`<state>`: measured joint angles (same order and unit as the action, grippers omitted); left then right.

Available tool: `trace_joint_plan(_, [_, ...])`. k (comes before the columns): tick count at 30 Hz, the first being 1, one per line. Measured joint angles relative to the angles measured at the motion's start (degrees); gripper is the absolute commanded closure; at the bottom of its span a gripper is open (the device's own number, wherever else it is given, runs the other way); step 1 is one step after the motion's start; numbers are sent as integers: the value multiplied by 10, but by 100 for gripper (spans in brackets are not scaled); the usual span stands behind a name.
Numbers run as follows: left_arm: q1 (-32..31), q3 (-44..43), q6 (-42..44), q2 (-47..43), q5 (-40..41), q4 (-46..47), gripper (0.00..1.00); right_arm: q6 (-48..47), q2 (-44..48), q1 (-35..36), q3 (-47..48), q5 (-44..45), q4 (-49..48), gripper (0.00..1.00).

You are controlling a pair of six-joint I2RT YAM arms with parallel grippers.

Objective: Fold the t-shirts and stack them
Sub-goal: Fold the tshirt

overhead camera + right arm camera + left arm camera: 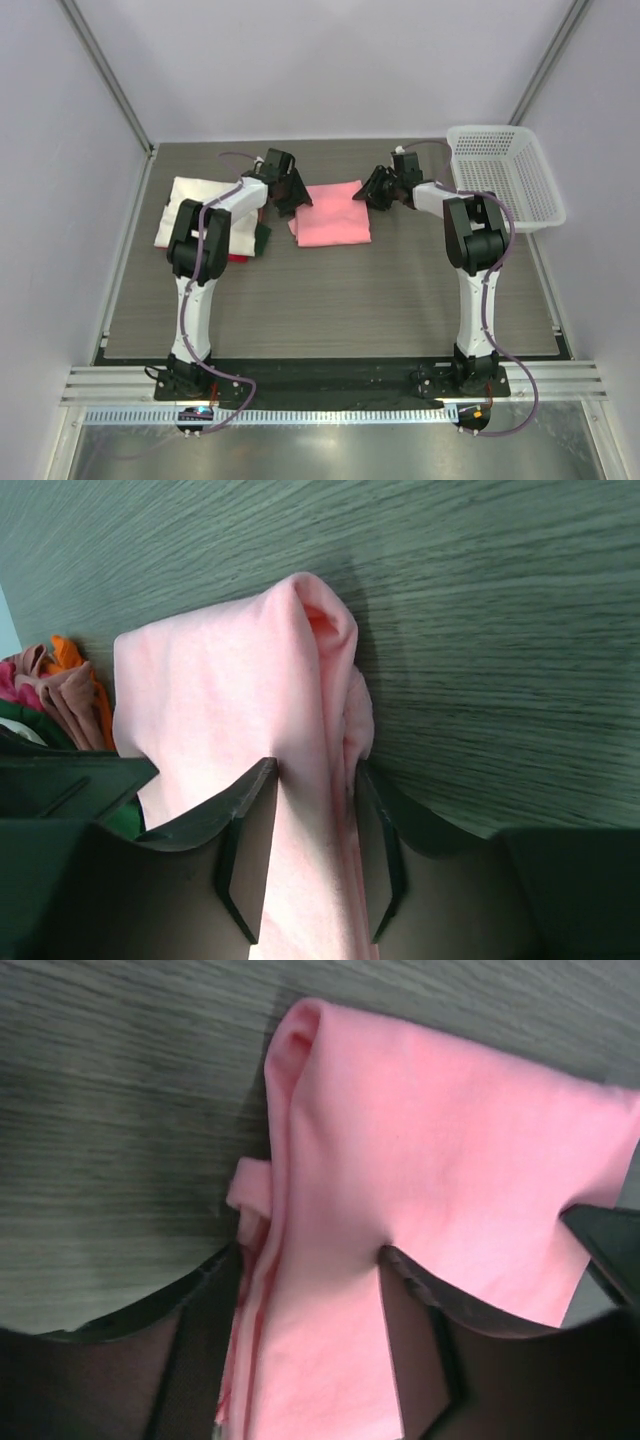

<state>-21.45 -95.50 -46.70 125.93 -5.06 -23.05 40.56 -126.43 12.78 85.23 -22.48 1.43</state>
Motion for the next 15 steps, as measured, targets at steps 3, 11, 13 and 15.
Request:
trace_joint_plan(3, [6,-2,-14,12,-10,25,61,0,-7,1,7,4,3,71])
trace_joint_plan(11, [8,-10,-23,38,-21,79,94,-3,-12,8,13,24,6,99])
trace_joint_plan(13, [6,-2,-21,35,-19,91,98,-6,-1,9,1,31,7,99])
trace_joint_plan(15, [4,15,-16,22,-14,97,100,-11,23,10,-24,34,6,99])
